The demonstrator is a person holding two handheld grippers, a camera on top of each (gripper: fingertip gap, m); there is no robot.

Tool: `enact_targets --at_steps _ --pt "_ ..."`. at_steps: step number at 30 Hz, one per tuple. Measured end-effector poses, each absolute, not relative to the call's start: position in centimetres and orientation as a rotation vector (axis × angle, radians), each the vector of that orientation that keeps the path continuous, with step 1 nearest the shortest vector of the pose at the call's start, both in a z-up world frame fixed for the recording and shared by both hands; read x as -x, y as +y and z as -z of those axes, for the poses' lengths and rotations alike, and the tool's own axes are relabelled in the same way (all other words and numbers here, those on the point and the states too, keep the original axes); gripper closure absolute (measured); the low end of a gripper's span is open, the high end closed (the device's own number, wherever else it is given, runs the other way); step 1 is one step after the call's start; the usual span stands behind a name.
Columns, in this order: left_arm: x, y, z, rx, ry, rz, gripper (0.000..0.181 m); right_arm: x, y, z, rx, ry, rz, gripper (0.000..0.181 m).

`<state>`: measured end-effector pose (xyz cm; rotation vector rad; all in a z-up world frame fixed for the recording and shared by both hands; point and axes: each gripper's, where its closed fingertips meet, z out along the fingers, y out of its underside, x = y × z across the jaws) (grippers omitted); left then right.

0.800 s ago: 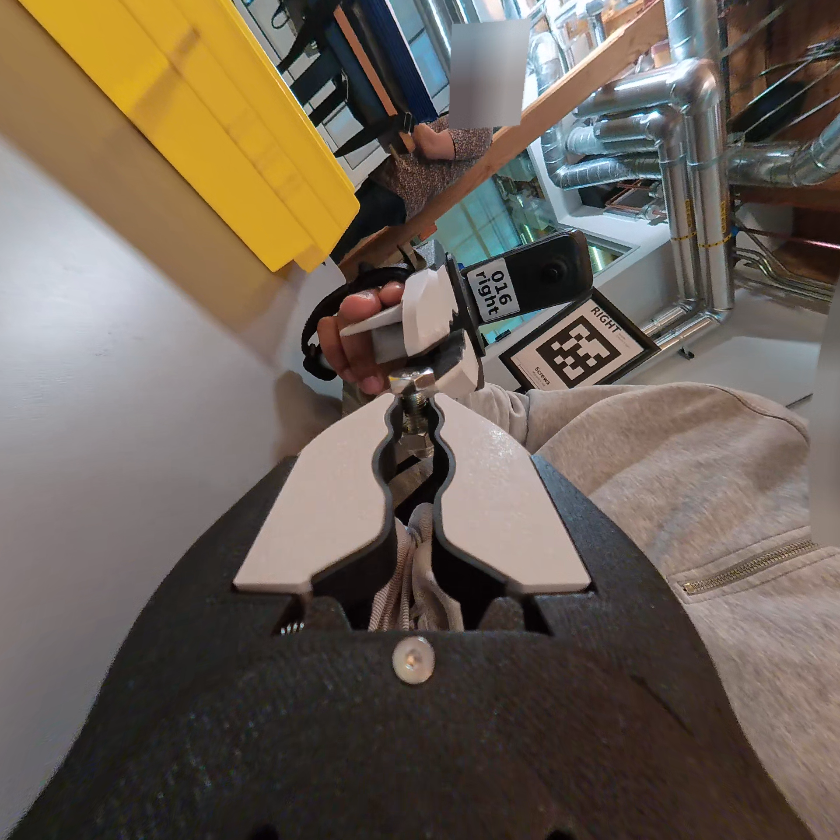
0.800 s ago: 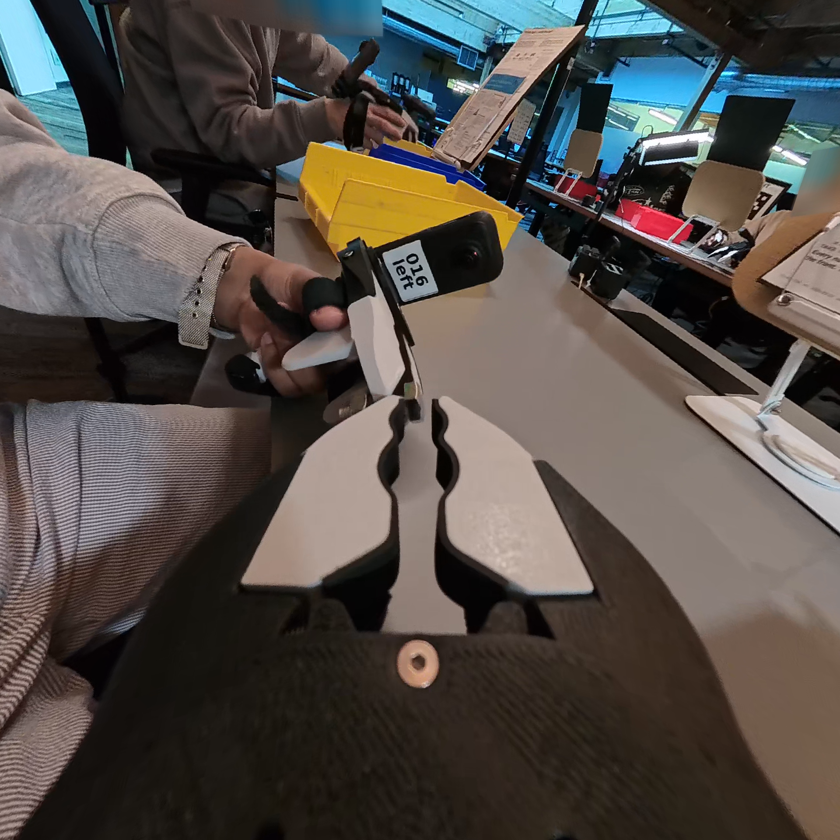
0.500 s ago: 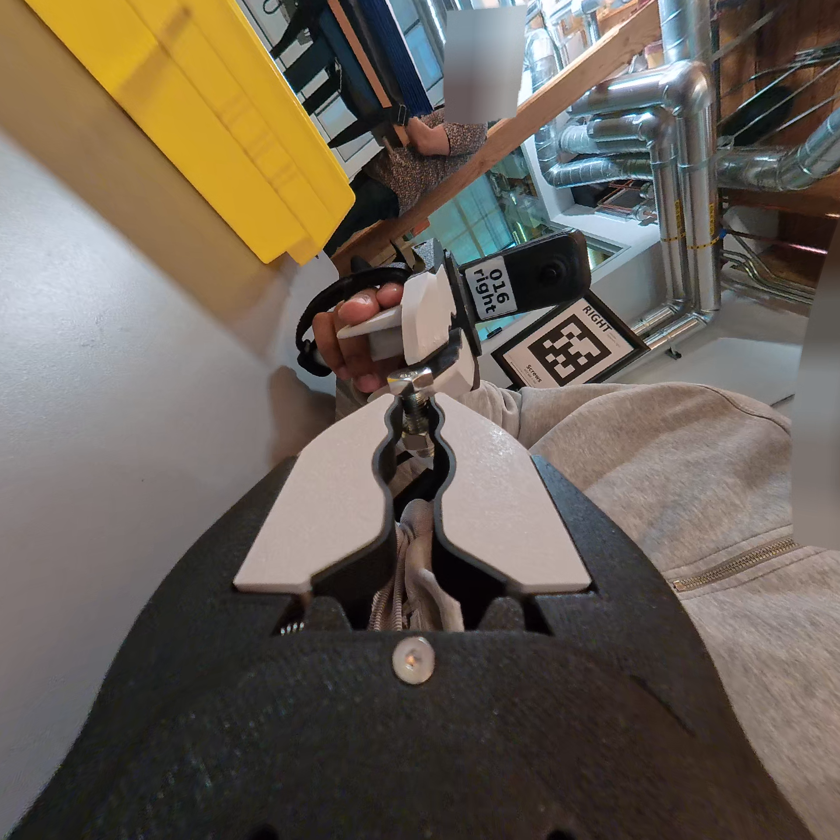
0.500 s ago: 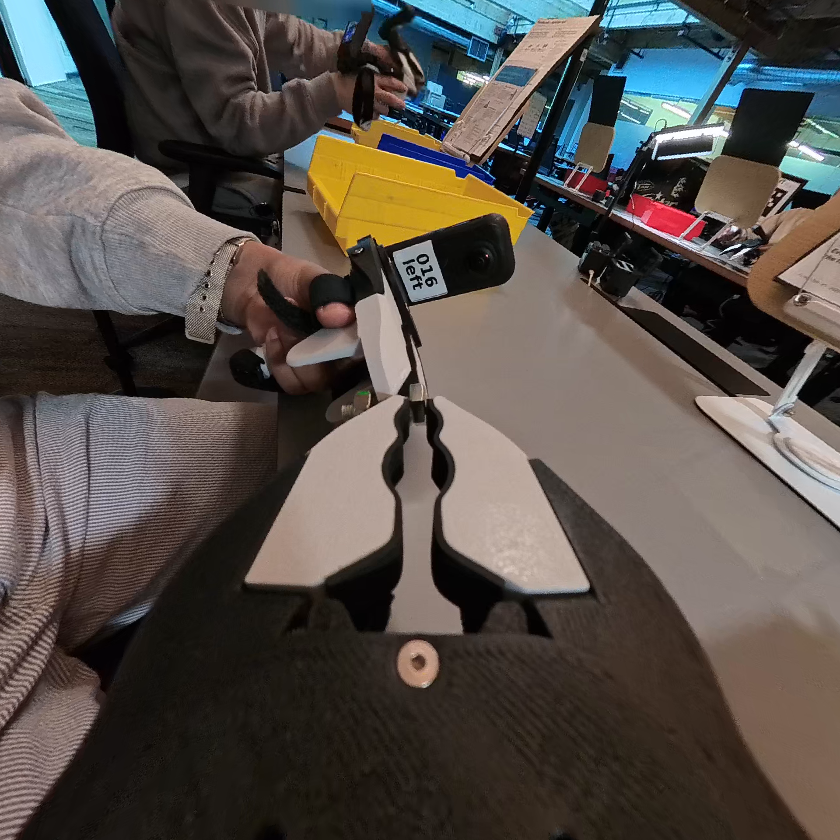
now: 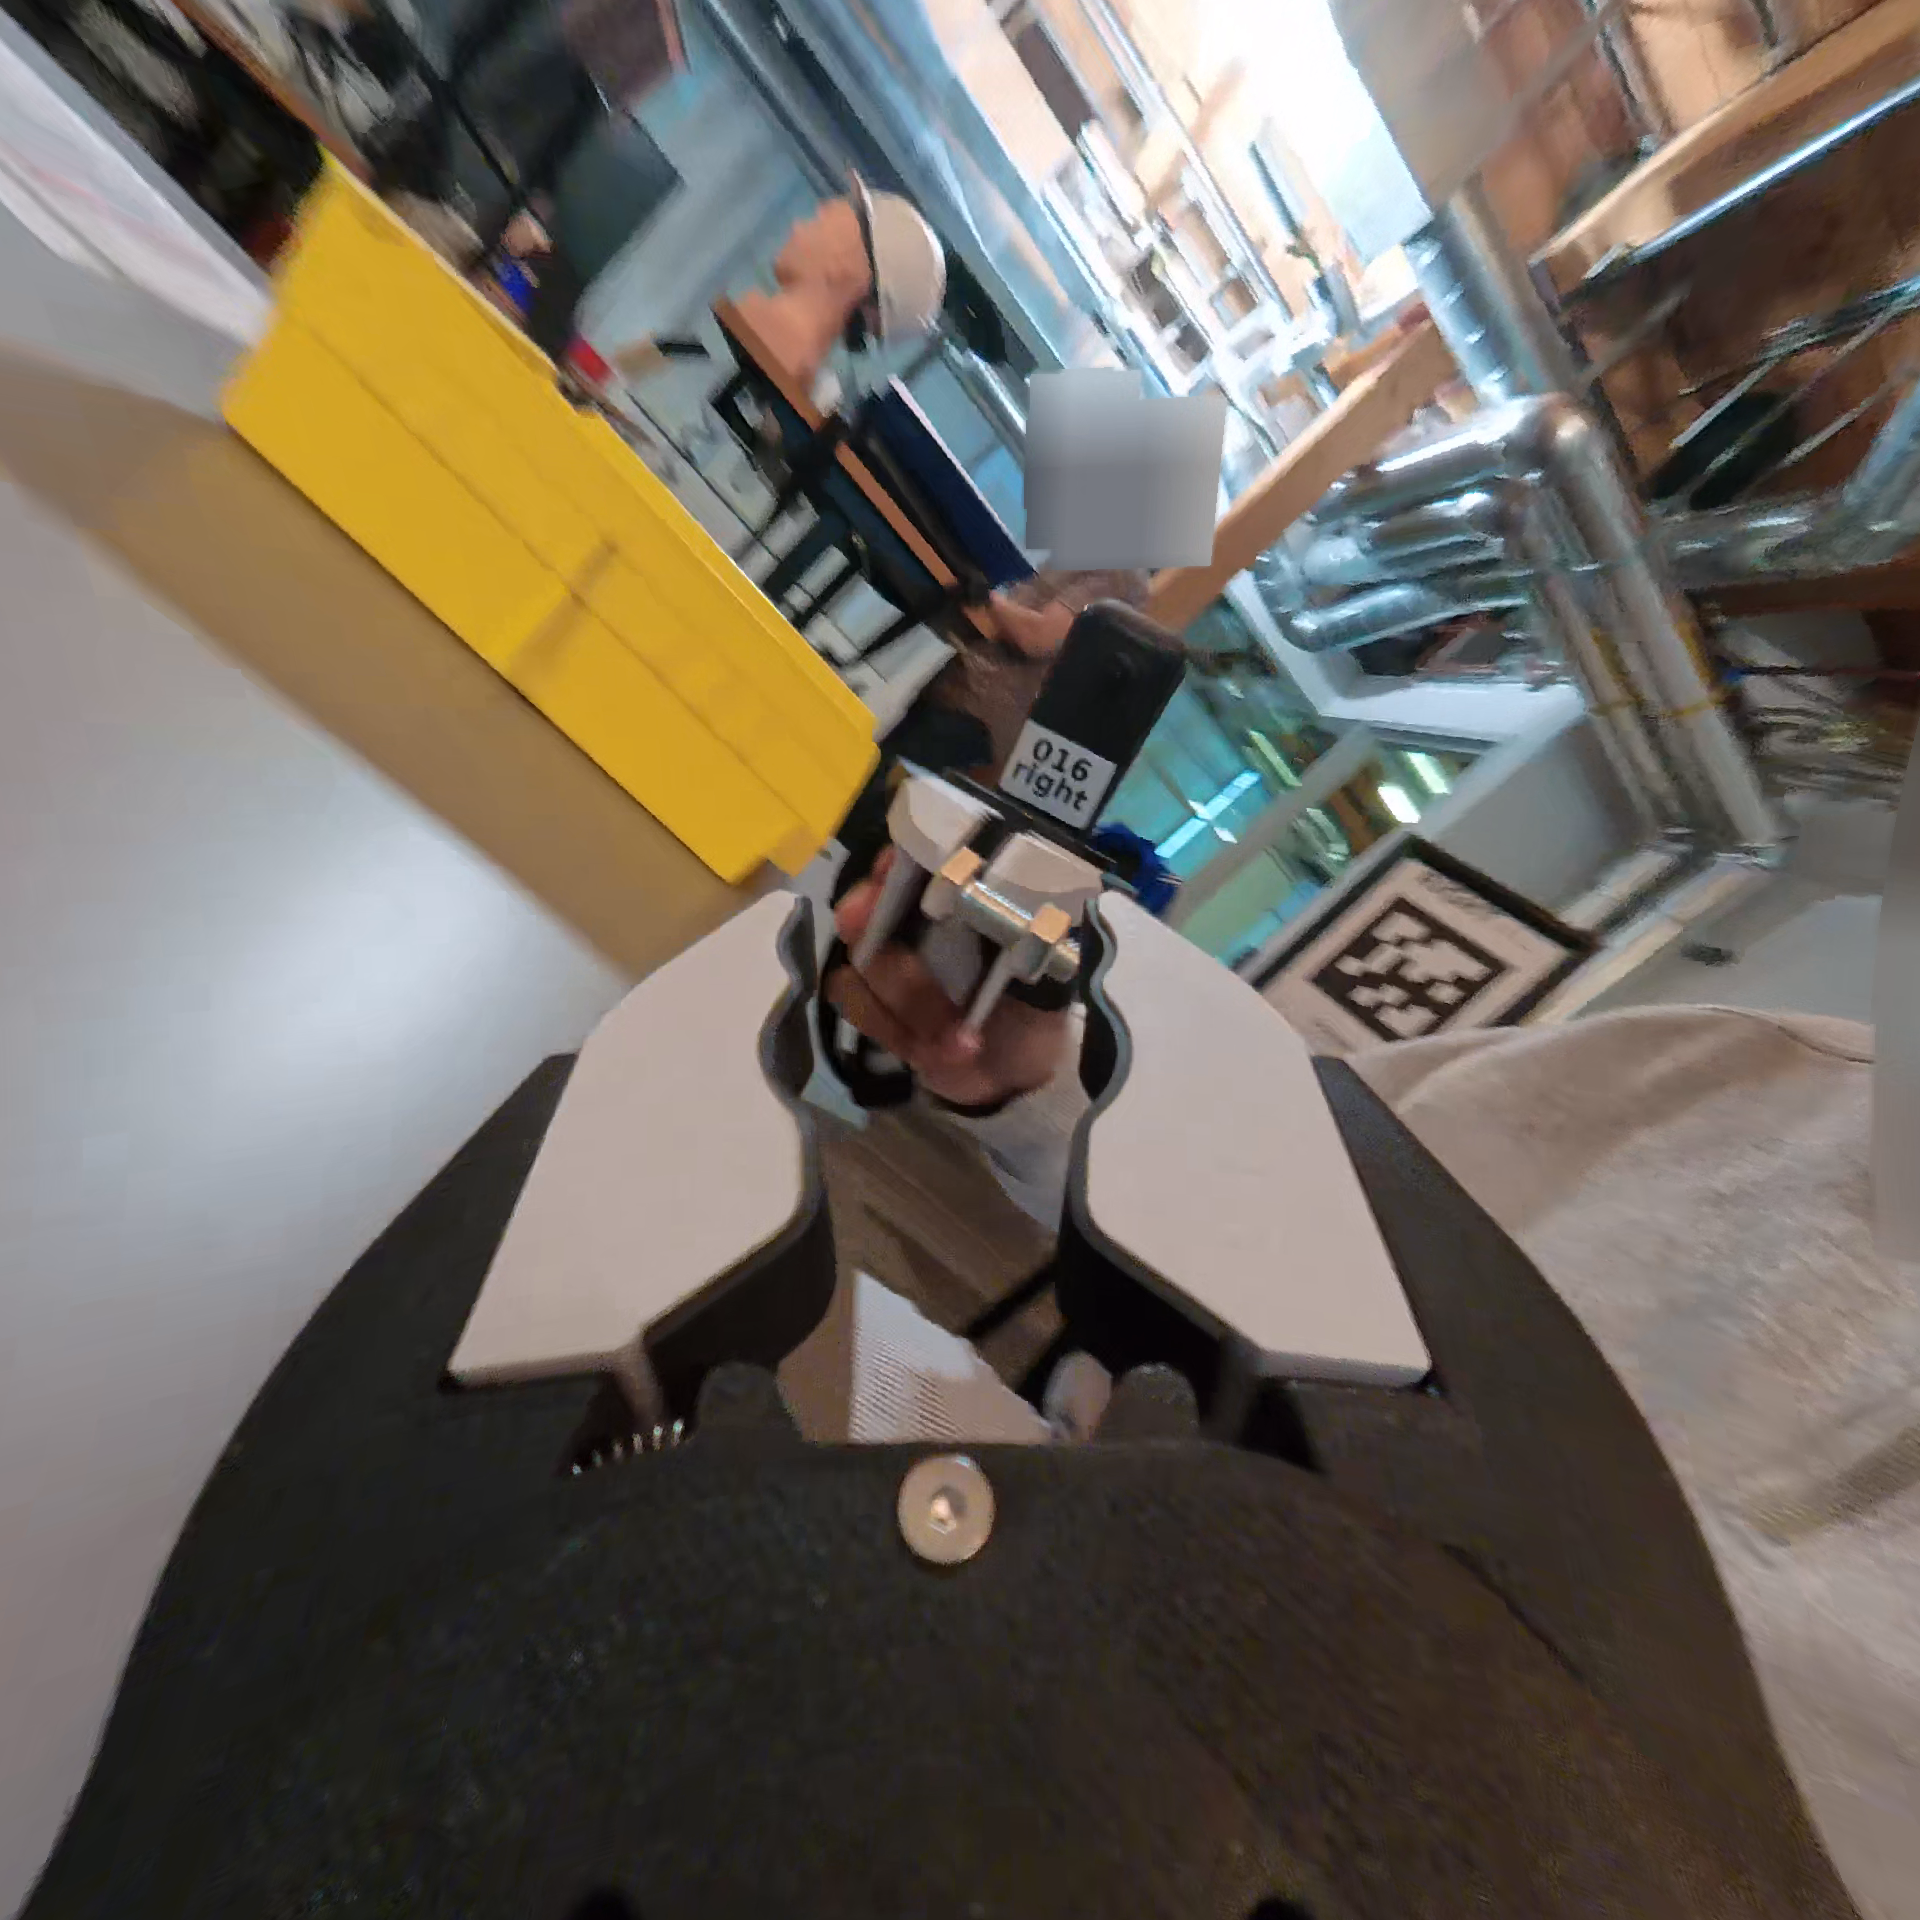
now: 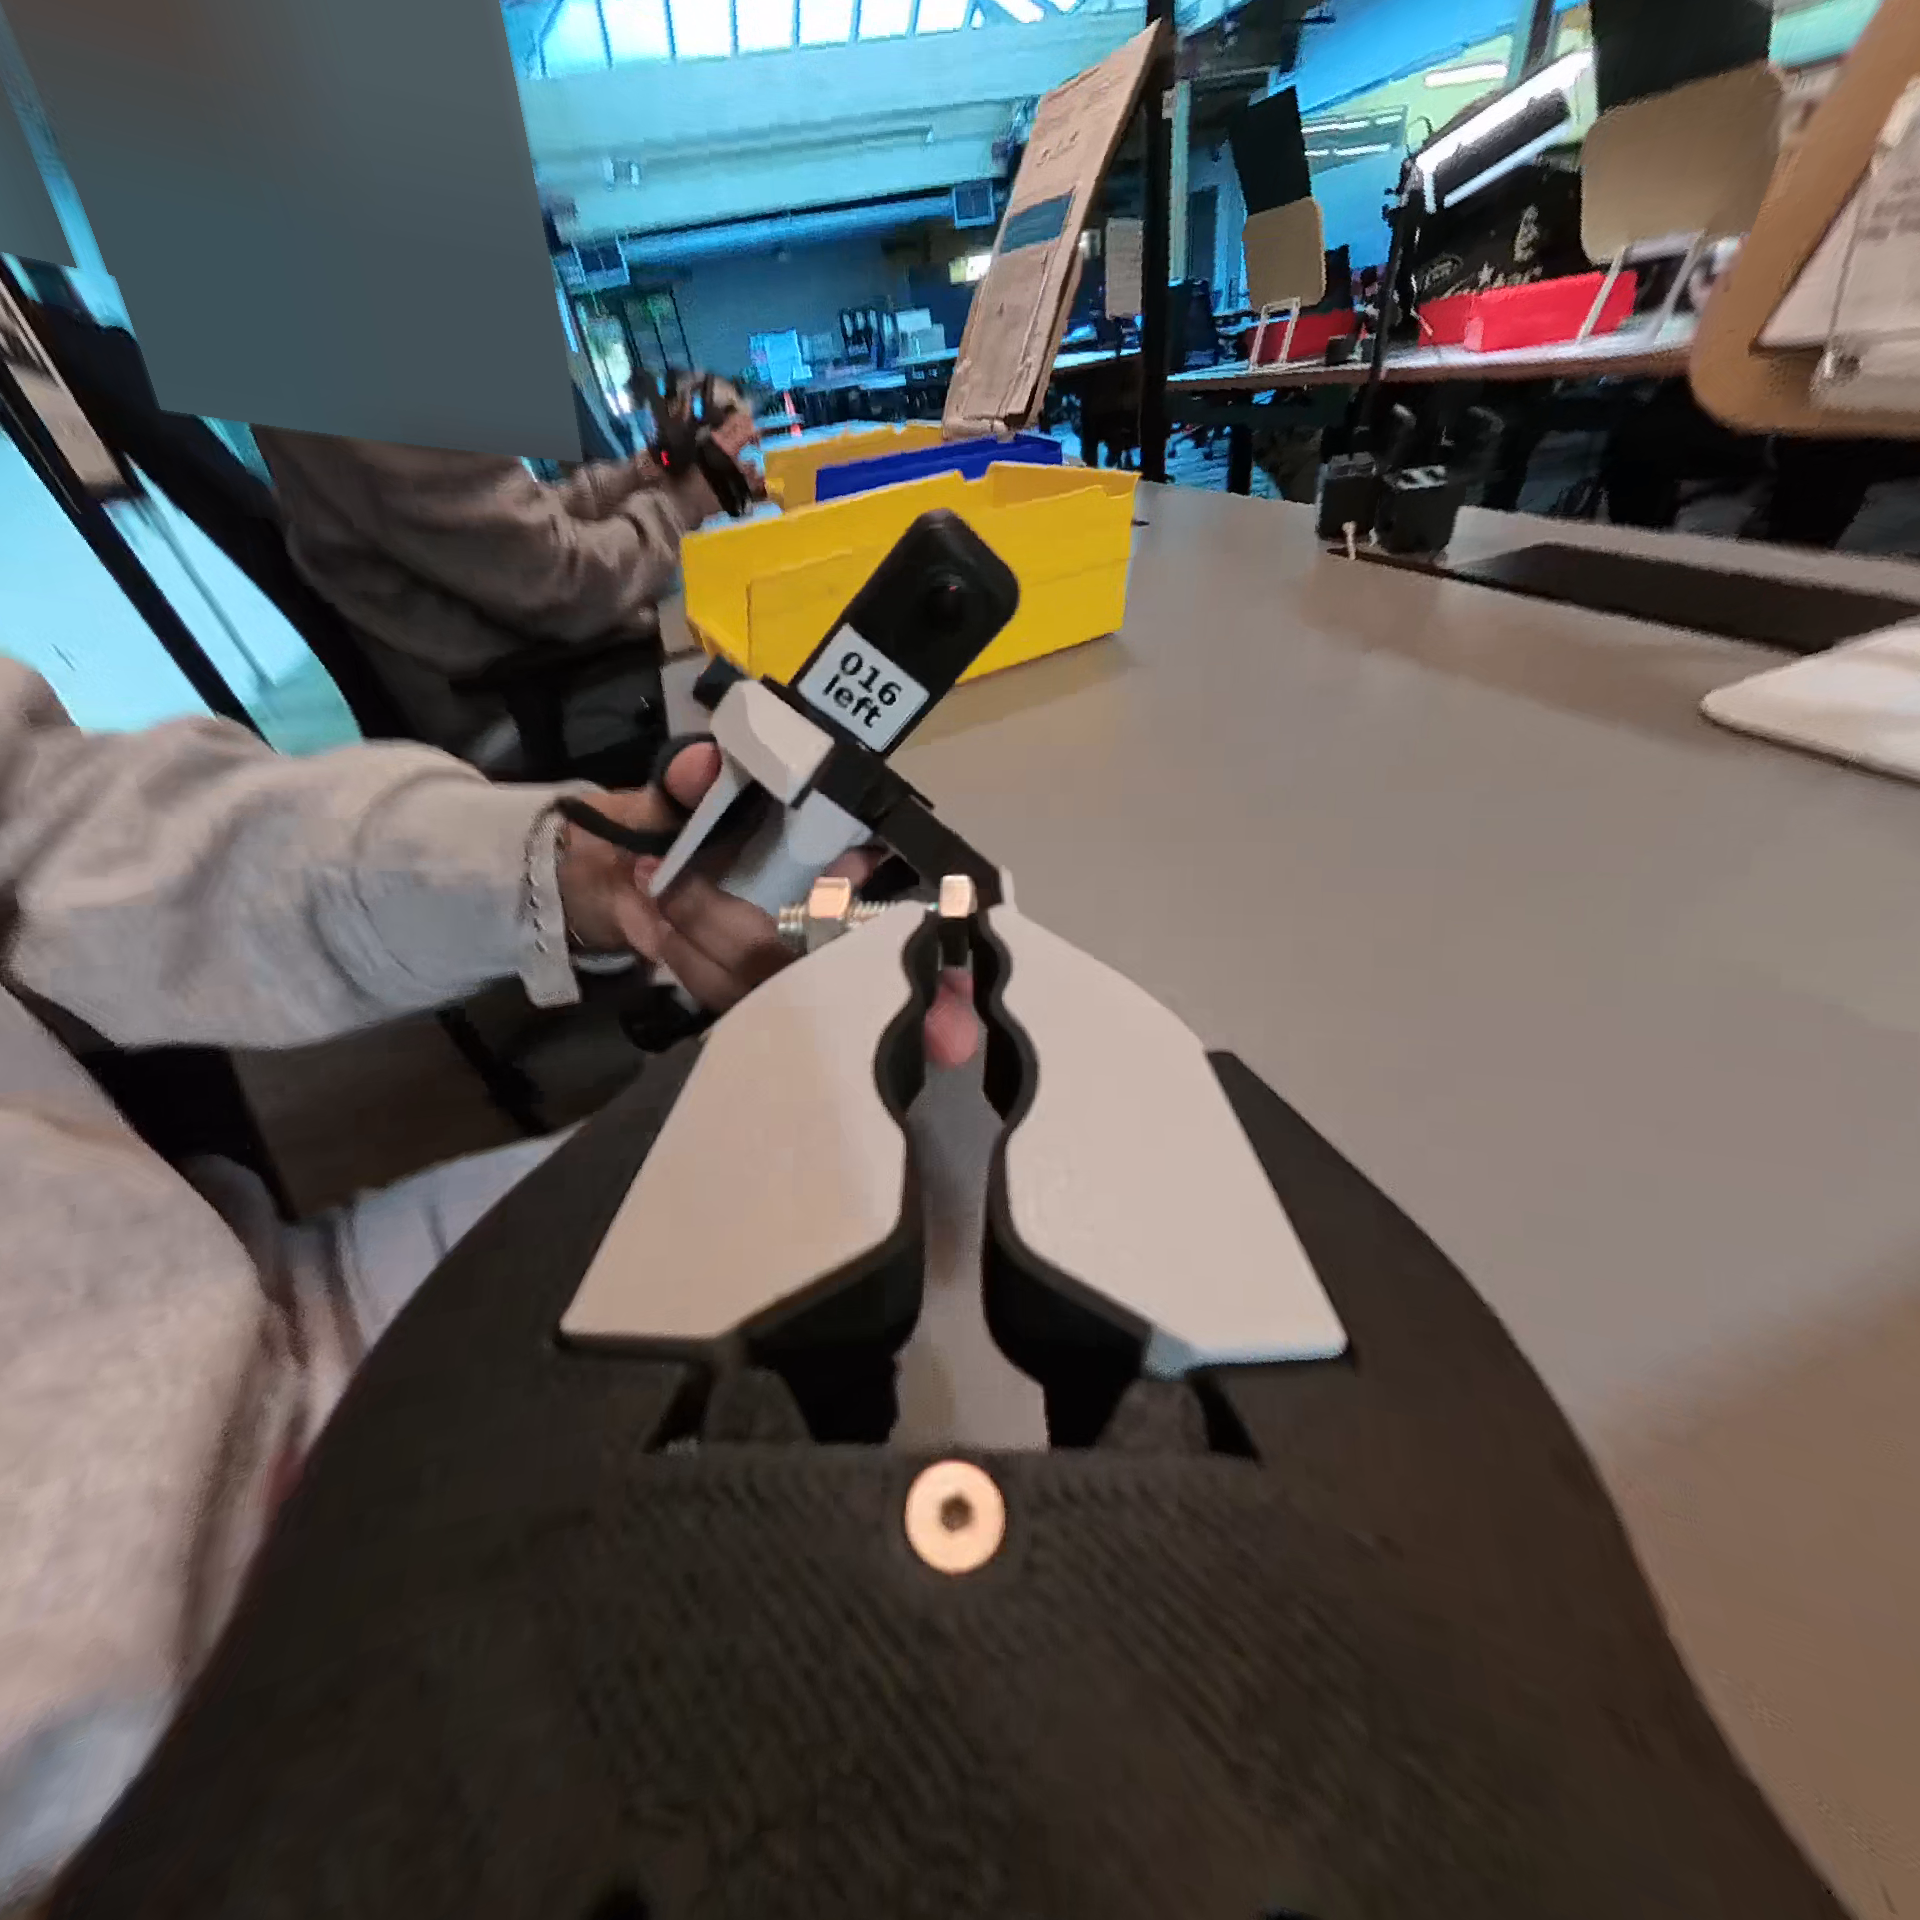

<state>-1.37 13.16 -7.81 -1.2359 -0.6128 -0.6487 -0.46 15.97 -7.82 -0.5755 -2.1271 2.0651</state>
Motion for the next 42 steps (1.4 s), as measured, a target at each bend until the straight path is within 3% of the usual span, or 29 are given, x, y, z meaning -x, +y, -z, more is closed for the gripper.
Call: enact_targets --at_steps 8,12,24,42 --pt "0.8 14.3 8.5 1.548 -0.36 -0.055 0.135 0.9 16.7 7.4 1.041 -2.115 -2.446 0.175" --pt "-0.1 15.3 8.9 1.609 -0.266 -0.19 0.135 0.5 16.2 7.9 1.245 -2.137 -2.569 0.176" --pt "-1.4 16.1 9.5 1.688 -0.149 -0.245 0.142 -0.6 15.5 8.6 1.702 -2.148 -2.886 0.176" --pt "-2.6 16.3 9.7 1.703 -0.069 -0.205 0.158 -1.9 14.8 9.4 1.819 -2.315 -2.949 0.176"
